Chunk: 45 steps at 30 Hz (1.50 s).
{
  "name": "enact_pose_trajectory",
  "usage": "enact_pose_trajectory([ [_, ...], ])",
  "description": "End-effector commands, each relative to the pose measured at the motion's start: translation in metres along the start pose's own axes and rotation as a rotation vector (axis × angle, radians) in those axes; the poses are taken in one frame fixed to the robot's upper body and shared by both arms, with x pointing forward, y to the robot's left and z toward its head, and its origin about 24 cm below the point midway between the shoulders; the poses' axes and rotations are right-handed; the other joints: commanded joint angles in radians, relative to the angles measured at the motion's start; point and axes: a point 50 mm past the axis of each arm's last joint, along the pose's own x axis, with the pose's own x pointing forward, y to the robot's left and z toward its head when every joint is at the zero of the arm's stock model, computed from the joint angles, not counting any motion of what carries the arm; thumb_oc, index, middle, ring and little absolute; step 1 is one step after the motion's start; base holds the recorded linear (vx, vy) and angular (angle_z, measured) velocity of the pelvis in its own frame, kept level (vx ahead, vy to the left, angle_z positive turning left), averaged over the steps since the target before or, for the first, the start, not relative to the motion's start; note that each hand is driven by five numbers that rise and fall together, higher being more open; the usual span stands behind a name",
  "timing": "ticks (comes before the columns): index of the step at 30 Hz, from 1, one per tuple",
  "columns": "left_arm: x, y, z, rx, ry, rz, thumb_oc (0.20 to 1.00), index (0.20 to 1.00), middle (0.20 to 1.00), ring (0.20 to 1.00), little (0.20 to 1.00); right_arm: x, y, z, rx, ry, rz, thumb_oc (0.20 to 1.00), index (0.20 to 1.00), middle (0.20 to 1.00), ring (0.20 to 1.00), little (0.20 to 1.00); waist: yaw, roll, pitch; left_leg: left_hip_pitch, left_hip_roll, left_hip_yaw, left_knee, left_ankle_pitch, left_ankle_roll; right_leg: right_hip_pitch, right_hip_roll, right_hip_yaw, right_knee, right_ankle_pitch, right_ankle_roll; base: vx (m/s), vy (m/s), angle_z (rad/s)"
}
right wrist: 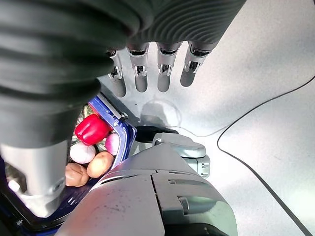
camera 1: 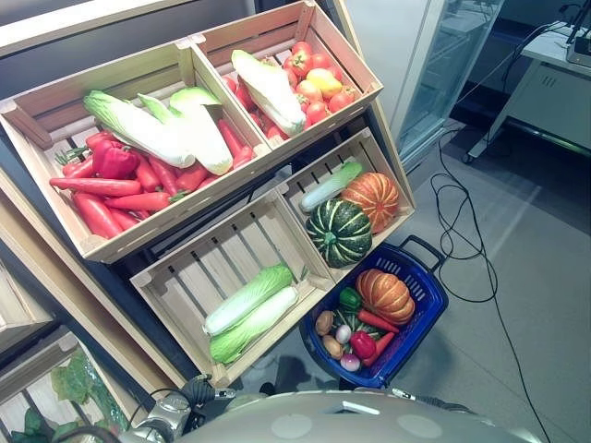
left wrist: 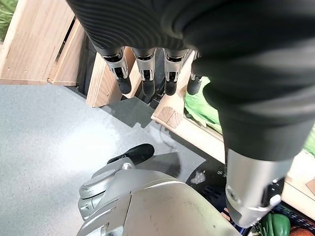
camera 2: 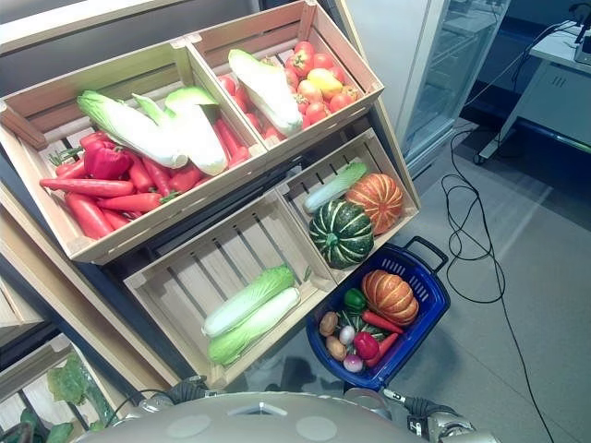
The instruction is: Pick up fruits and vegetables into the basket
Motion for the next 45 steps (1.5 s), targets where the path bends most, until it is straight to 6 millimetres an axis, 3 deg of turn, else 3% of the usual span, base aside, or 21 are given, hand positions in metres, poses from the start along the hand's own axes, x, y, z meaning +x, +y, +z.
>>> enact_pose_trajectory([
  [1,0.003,0.008,0.02,0.019,-0.021,0.023,1.0,1.0,1.0,1.0,1.0,0.0,0.006,0.015,-0.023,-0.003,0.006,1.0,1.0,1.0,1.0,1.0,0.013,-0.02,0.046,0.002,-0.016,0.018,0.007,-0.086,0.012,0.065,-0.039,-0.037,0.011,-0.069,0.075,0.0,0.0,0.0],
  [14,0.003,0.009,0.023,-0.007,-0.045,0.031,1.0,1.0,1.0,1.0,1.0,0.0,0.003,0.018,-0.02,-0.006,0.001,1.0,1.0,1.0,1.0,1.0,0.015,-0.017,0.053,-0.003,-0.014,0.014,0.007,-0.082,0.008,0.062,-0.039,-0.037,0.011,-0.067,0.075,0.01,0.0,0.0],
  [19,0.003,0.014,0.041,-0.051,-0.142,0.039,1.0,1.0,1.0,1.0,1.0,-0.001,-0.002,0.027,-0.001,-0.024,-0.008,1.0,1.0,1.0,1.0,1.0,0.015,-0.008,0.091,-0.042,-0.008,0.014,0.007,-0.065,0.005,0.023,-0.04,-0.028,0.011,-0.055,0.074,-0.01,0.002,0.0],
  [26,-0.002,0.024,0.085,-0.097,-0.345,0.057,1.0,1.0,1.0,1.0,1.0,-0.005,-0.005,0.057,0.042,-0.115,-0.029,1.0,1.0,1.0,1.0,1.0,0.009,0.004,0.2,-0.15,-0.009,0.001,0.007,-0.027,0.012,-0.087,-0.03,-0.005,0.011,-0.024,0.065,-0.13,-0.024,-0.01],
  [28,-0.007,0.027,0.109,-0.111,-0.46,0.046,1.0,1.0,1.0,1.0,1.0,-0.007,-0.006,0.07,0.046,-0.151,-0.034,1.0,1.0,1.0,1.0,1.0,0.009,0.007,0.244,-0.198,-0.011,0.001,0.007,-0.01,0.013,-0.134,-0.026,-0.005,0.011,-0.012,0.062,-0.15,-0.035,0.0],
  [34,-0.028,0.03,0.174,-0.098,-0.736,0.041,1.0,1.0,1.0,1.0,1.0,-0.014,-0.008,0.099,0.066,-0.227,-0.031,1.0,1.0,1.0,1.0,1.0,0.013,0.016,0.324,-0.295,-0.017,-0.021,0.007,0.022,0.015,-0.25,-0.015,-0.005,0.083,-0.026,0.045,-0.12,-0.019,0.02],
  [40,-0.05,0.034,0.214,-0.076,-0.914,0.045,1.0,1.0,1.0,1.0,1.0,-0.019,-0.011,0.115,0.099,-0.281,-0.032,1.0,1.0,1.0,1.0,1.0,0.024,0.019,0.371,-0.337,-0.033,-0.029,0.029,0.035,0.017,-0.307,-0.021,-0.007,0.13,-0.033,0.039,-0.06,-0.012,0.09],
  [45,-0.081,0.049,0.251,-0.069,-1.108,0.093,1.0,1.0,1.0,1.0,1.0,-0.025,-0.012,0.134,0.108,-0.342,-0.028,1.0,1.0,1.0,1.0,1.0,0.027,0.005,0.413,-0.408,-0.041,-0.013,0.107,0.014,0.023,-0.366,-0.026,0.001,0.17,-0.029,0.04,-0.08,-0.012,-0.01],
])
